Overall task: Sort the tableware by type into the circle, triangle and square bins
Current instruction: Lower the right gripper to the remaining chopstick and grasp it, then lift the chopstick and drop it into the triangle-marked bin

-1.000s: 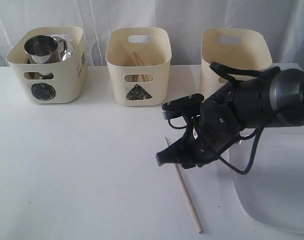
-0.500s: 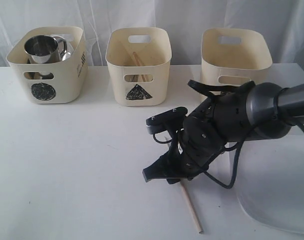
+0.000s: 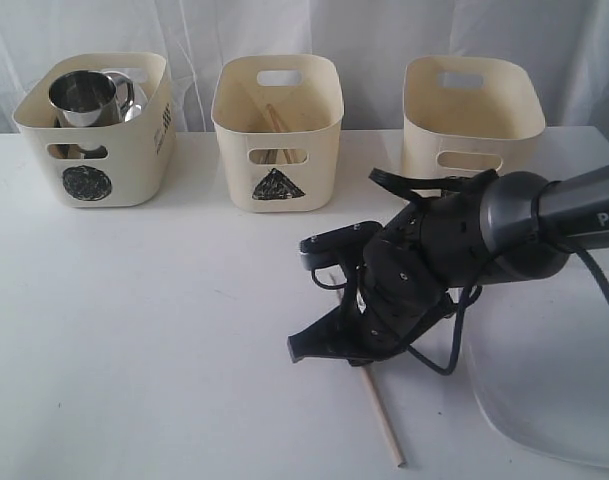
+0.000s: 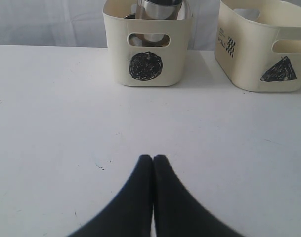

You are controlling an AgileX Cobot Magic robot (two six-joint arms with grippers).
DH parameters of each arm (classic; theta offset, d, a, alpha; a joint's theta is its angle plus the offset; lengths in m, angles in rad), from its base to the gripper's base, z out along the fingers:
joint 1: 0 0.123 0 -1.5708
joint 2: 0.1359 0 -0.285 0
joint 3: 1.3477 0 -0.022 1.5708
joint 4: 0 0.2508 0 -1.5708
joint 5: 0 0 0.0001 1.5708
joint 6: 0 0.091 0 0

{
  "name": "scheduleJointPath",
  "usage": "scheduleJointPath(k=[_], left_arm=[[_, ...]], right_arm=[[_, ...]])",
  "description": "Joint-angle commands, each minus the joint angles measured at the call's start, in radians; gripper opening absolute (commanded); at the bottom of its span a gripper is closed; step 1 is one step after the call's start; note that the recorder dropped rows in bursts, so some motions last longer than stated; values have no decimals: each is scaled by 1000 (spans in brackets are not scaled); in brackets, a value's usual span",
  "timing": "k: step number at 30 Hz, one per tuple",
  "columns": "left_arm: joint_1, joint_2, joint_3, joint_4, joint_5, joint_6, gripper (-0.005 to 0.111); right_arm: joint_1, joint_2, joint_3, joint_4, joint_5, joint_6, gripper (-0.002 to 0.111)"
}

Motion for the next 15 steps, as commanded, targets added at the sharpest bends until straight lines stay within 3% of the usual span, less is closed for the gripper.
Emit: scheduleJointPath(k=[1,7,15], left_arm=[[3,-4,4,-2,-5,-4,0],[3,-4,4,-2,-5,-4,0],[3,-4,4,-2,-5,-4,0]], right_arm=[[1,-37,8,21,-76,54,0],[-22,-146,8,21,-292,95,0],[-199,-164,-155,21,-452,95,0]])
